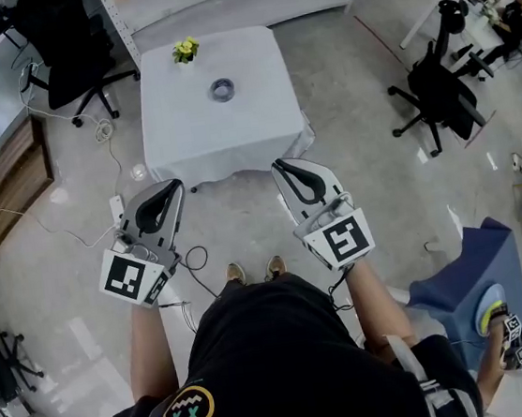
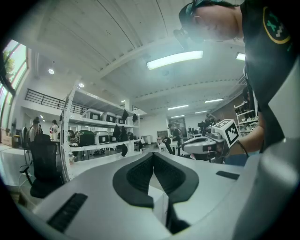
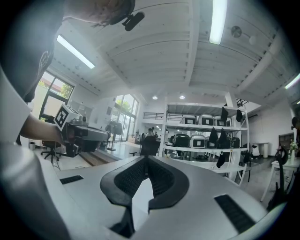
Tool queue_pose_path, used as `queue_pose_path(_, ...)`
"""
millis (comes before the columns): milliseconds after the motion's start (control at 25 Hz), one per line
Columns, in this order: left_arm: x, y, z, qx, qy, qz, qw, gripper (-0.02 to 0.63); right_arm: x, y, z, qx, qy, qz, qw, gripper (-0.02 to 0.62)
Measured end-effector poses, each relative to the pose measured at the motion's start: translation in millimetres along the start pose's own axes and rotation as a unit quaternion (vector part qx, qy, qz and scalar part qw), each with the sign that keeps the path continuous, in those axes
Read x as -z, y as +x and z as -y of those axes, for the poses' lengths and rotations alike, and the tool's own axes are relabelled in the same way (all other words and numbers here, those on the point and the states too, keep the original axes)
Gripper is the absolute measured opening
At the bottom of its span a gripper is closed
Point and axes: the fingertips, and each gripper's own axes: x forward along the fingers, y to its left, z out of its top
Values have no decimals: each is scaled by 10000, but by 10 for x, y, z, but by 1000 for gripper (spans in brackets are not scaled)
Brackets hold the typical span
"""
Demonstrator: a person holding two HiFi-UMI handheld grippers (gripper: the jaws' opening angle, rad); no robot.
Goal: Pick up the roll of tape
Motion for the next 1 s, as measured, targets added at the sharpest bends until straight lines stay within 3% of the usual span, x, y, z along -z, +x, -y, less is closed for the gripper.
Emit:
queue_pose_path(280,4,7,5,14,-20,-5,10000,18,1,-14,-17,-99,33,2,9999,90)
queue_pose_path(640,6,36,20,34,-29,-25,10000,18,31,-47,-53,-321,43,-54,9995,277)
queue_pose_path(720,11,32,25,35,-29,-25,10000,18,55,-53,-70,-376,50,-91,9992,346)
queue_pose_path(920,28,33,23,35,-41,-27,10000,18,82,-4,-147,-592,-65,-159,9981,597)
queue_pose_path(1000,32,36,28,38,-45,-29,10000,18,84,5,-171,-661,-143,-141,9976,598)
